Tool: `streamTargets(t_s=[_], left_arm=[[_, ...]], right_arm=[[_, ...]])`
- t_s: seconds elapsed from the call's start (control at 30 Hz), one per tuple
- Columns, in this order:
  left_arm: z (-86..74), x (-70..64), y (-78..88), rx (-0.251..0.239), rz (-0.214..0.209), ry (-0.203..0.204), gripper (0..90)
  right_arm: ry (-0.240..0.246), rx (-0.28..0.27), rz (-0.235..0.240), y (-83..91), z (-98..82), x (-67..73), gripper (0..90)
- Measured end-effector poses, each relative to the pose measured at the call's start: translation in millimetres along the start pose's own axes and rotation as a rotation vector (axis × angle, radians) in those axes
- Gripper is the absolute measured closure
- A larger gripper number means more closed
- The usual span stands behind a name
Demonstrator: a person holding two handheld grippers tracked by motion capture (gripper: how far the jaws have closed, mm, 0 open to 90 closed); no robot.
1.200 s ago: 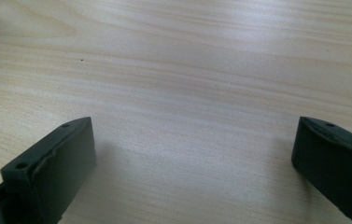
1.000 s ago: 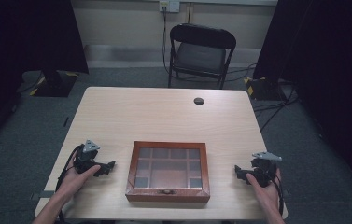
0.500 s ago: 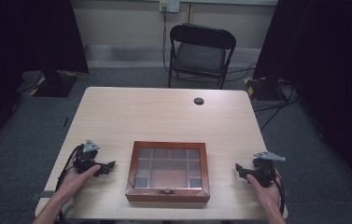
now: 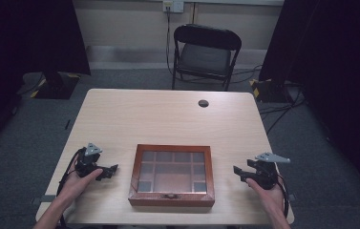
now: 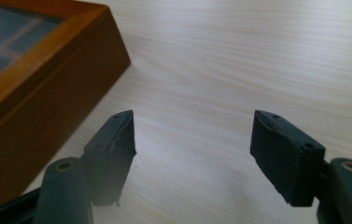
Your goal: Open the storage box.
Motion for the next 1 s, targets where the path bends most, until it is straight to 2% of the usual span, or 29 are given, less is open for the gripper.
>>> streamTargets(t_s=[0.2, 0.4, 0.5, 0.57, 0.63, 0.7, 0.73, 0.77, 0.8, 0.9, 0.93, 1.0], left_arm=[[0.2, -0.6, -0.3, -0.001, -0.004, 0.005, 0.0], [0.0, 0.4, 0.1, 0.003, 0.005, -0.002, 0.0], [0.1, 0.3, 0.0, 0.002, 0.005, 0.000, 0.0], [-0.2, 0.1, 0.1, 0.004, 0.004, 0.000, 0.0], [0.0, 0.0, 0.0, 0.002, 0.004, 0.001, 0.0], [-0.1, 0.0, 0.1, 0.003, 0.004, 0.001, 0.0], [0.1, 0.2, 0.0, 0.001, 0.005, 0.000, 0.0], [0.1, 0.2, 0.0, 0.001, 0.005, 0.000, 0.0], [0.1, 0.0, -0.1, 0.001, 0.003, 0.002, 0.0], [-0.1, -0.1, 0.0, 0.003, 0.002, 0.002, 0.0], [0.1, 0.1, -0.1, 0.001, 0.004, 0.001, 0.0], [0.1, 0.2, 0.0, 0.001, 0.005, 0.001, 0.0]], right_arm=[[0.018, -0.008, 0.041, 0.1, 14.3, 13.4, 37.3], [0.034, 0.005, 0.081, -4.4, 30.9, 32.3, 36.8], [0.032, 0.001, 0.136, -6.4, 46.4, 45.9, 39.0], [0.054, -0.005, 0.152, -8.5, 56.3, 54.3, 39.0], [0.051, -0.008, 0.184, -11.6, 63.8, 62.6, 38.5], [0.055, -0.015, 0.192, -13.6, 66.9, 65.8, 38.6], [0.069, -0.008, 0.212, -18.4, 71.8, 74.3, 38.5], [0.069, -0.008, 0.212, -18.4, 71.8, 74.3, 38.5], [0.079, 0.000, 0.233, -21.6, 76.0, 82.3, 38.5], [0.094, 0.005, 0.259, -23.9, 79.3, 90.1, 37.7], [0.121, 0.017, 0.301, -25.9, 81.3, 100.9, 36.4], [0.137, 0.025, 0.329, -27.5, 81.9, 110.7, 37.1]])
Point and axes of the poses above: each handheld gripper's, and its own axes: y roughly backward along the jaws, z roughly out of its top, x roughly to its left, the point moved 9 cm from there along -y, roughly forward along the jaws, and after that the axes turned 6 degrees about z, right-handed, at the moved point
